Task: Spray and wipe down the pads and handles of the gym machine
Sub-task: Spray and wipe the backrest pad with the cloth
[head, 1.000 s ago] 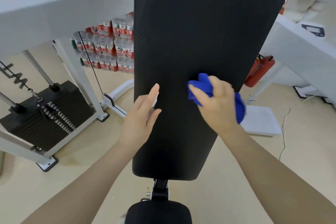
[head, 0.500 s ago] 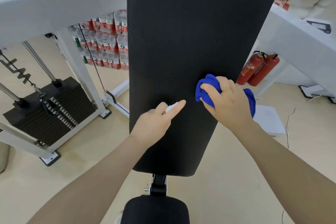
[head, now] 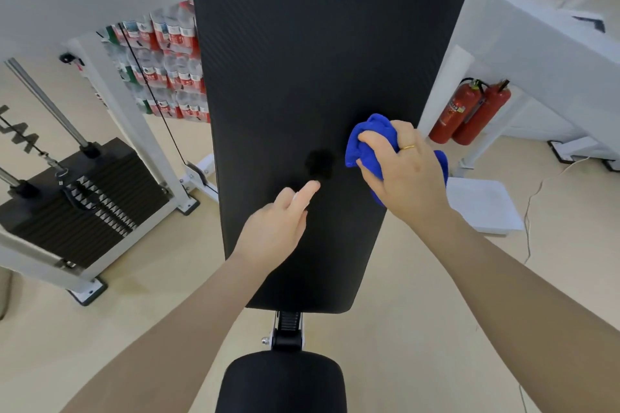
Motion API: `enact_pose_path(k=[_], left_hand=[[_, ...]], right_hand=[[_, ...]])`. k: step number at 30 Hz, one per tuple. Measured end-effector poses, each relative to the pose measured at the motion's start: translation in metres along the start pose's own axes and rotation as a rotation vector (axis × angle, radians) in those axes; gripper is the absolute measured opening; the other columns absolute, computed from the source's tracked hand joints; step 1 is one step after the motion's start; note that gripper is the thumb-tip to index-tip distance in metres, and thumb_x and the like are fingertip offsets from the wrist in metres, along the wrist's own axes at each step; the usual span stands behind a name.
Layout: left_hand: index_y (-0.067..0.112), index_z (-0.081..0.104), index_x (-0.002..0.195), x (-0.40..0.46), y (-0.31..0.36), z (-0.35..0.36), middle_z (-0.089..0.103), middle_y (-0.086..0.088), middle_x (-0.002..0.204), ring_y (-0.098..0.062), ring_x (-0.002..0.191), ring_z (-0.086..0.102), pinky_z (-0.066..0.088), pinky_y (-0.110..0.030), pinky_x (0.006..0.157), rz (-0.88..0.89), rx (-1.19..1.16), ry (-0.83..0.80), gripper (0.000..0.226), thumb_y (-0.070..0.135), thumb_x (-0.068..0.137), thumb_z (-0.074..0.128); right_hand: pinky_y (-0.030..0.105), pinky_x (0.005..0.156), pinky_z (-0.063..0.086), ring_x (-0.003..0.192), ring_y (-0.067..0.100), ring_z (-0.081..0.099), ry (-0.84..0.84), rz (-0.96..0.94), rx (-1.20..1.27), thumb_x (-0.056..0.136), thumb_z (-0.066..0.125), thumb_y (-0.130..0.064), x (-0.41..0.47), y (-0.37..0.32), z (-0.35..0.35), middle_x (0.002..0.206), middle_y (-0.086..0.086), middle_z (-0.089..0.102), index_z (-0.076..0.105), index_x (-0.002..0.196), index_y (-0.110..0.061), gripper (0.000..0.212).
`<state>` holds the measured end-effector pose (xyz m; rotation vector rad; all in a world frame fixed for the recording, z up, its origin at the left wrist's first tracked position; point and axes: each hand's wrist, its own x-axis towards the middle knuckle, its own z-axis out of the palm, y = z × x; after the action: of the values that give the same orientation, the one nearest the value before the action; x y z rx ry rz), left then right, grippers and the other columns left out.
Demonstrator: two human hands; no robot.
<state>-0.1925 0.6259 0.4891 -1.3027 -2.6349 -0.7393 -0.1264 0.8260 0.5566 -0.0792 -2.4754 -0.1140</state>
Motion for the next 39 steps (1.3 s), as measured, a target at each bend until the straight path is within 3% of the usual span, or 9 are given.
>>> enact_pose_path(k=[5,11,18,21,24,28,34,36,39], left_hand=[[0.021,0.032,0.138,-0.021,-0.018,0.013,0.053,-0.007,0.1,-0.019,0.059,0.046,0.046,-0.032,0.054,-0.133,0.055,-0.17,0.042,0.022,0.097,0.04],[0.023,0.031,0.137,-0.023,-0.039,-0.035,0.058,-0.004,0.099,-0.019,0.057,0.057,0.047,-0.028,0.047,-0.19,-0.179,0.102,0.057,0.013,0.088,0.059],[0.005,0.03,0.14,-0.004,-0.067,-0.068,0.041,-0.013,0.136,-0.009,0.114,0.038,0.035,-0.018,0.091,-0.146,-0.269,0.252,0.068,0.001,0.081,0.064],[0.006,0.023,0.144,-0.004,-0.067,-0.074,0.024,-0.012,0.151,-0.008,0.124,0.026,0.017,-0.002,0.089,-0.195,-0.32,0.229,0.069,0.003,0.085,0.06],[0.027,0.017,0.144,0.005,-0.072,-0.077,0.058,-0.008,0.116,-0.013,0.087,0.057,0.044,-0.014,0.071,-0.326,-0.464,0.093,0.068,0.01,0.089,0.054],[0.038,0.021,0.142,0.012,-0.079,-0.08,0.052,0.005,0.071,-0.011,0.057,0.052,0.041,-0.024,0.051,-0.413,-0.56,0.056,0.068,0.009,0.089,0.05],[0.046,0.047,0.101,0.015,-0.092,-0.092,0.061,-0.008,0.074,-0.022,0.062,0.06,0.054,-0.045,0.064,-0.38,-0.749,0.053,0.049,0.003,0.078,0.057],[0.044,0.051,0.097,0.014,-0.09,-0.095,0.061,-0.01,0.075,-0.015,0.056,0.059,0.054,-0.032,0.058,-0.418,-0.857,0.039,0.052,-0.005,0.079,0.055],[0.039,0.05,0.116,0.012,-0.09,-0.097,0.061,-0.005,0.076,-0.007,0.052,0.057,0.049,-0.016,0.052,-0.495,-0.95,-0.019,0.058,-0.008,0.081,0.051]], right_hand=[[0.033,0.063,0.051,0.074,0.034,0.06,0.006,0.208,-0.064,0.082,0.064,-0.023,-0.016,-0.011,0.009,0.108,0.022,0.056,0.055,0.114,-0.009,0.035],[0.033,0.068,0.047,0.083,0.034,0.059,0.065,0.516,0.071,0.085,0.063,-0.028,-0.003,-0.064,0.025,0.118,0.023,0.051,0.05,0.119,-0.01,0.04],[0.033,0.057,0.043,0.071,0.024,0.053,-0.1,-0.039,-0.09,0.068,0.073,-0.02,0.013,-0.155,0.068,0.108,0.012,0.054,0.042,0.118,-0.02,0.059],[0.038,0.067,0.048,0.082,0.032,0.056,-0.023,0.196,-0.082,0.074,0.065,-0.018,0.013,-0.118,0.052,0.111,0.014,0.054,0.054,0.118,-0.023,0.045],[0.048,0.084,0.045,0.104,0.036,0.05,0.127,0.537,-0.034,0.083,0.052,-0.028,0.019,-0.076,0.024,0.117,0.014,0.054,0.06,0.117,-0.023,0.034],[0.025,0.088,0.033,0.111,0.028,0.045,0.28,0.775,0.068,0.087,0.057,-0.024,0.046,-0.101,0.026,0.128,0.014,0.044,0.056,0.121,-0.014,0.036],[0.036,0.072,0.048,0.087,0.03,0.05,0.168,0.218,0.062,0.078,0.058,-0.009,0.075,-0.184,0.062,0.121,0.016,0.042,0.063,0.114,-0.012,0.036],[0.035,0.071,0.048,0.087,0.026,0.044,0.098,0.052,0.016,0.08,0.045,-0.009,0.077,-0.179,0.057,0.121,0.013,0.04,0.063,0.118,-0.016,0.043],[0.034,0.068,0.049,0.082,0.033,0.056,0.175,0.211,-0.035,0.073,0.066,-0.005,0.081,-0.137,0.03,0.115,0.018,0.057,0.065,0.115,-0.016,0.043]])
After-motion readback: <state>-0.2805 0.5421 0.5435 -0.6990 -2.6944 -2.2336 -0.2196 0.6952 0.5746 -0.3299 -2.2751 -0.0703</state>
